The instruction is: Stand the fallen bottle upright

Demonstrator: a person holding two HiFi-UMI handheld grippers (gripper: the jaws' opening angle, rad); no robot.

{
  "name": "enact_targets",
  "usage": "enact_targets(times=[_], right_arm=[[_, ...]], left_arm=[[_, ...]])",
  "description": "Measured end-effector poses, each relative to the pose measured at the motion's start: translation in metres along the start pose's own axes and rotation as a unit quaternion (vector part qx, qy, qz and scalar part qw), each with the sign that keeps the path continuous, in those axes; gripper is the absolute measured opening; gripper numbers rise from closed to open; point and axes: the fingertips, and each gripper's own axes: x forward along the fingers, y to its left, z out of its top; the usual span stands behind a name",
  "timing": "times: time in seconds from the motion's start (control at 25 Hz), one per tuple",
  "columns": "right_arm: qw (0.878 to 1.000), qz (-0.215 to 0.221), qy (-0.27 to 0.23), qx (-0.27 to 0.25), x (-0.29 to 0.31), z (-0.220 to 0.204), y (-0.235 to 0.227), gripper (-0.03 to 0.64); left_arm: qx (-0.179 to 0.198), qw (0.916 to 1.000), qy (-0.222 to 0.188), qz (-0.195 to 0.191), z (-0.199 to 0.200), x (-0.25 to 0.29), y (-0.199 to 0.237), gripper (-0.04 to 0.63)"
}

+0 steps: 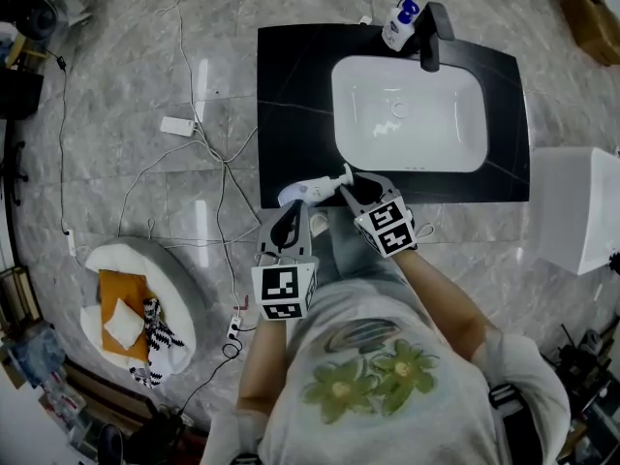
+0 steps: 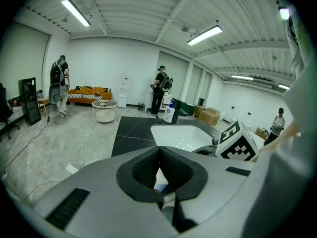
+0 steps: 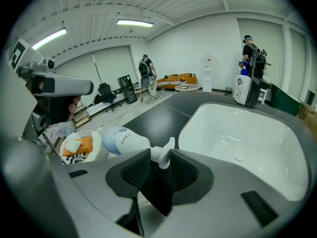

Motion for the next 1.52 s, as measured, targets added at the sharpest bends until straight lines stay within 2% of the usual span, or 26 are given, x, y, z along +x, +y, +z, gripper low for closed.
enact_targets(times=[0.52, 0.72, 1.0, 1.28, 1.52], right_arm=[[0.998, -0.012, -0.034, -0.041, -0.009, 0.027, 0.005, 0.13], [0.997, -0.018, -0.048, -0.052, -0.016, 0.037, 0.002, 0.08], [0.997, -0.012, -0.053, -0.06, -0.018, 0.041, 0.003, 0.069], [0.994, -0.023, -0.061, -0.088, -0.024, 0.053, 0.007, 0.069], [0.989, -0.038, -0.058, -0.133, -0.03, 0.06, 0.01, 0.068]], left_arm=[[0.0, 0.9999, -0.005, 0.012, 0.002, -0.007, 0.007, 0.018], [-0.001, 0.9998, -0.008, 0.016, 0.004, -0.01, 0.007, 0.018], [0.0, 0.9998, -0.011, 0.019, 0.005, -0.015, 0.006, 0.018], [0.003, 0.9997, -0.015, 0.021, 0.006, -0.019, 0.005, 0.018], [0.005, 0.9995, -0.02, 0.025, 0.009, -0.024, 0.007, 0.018]])
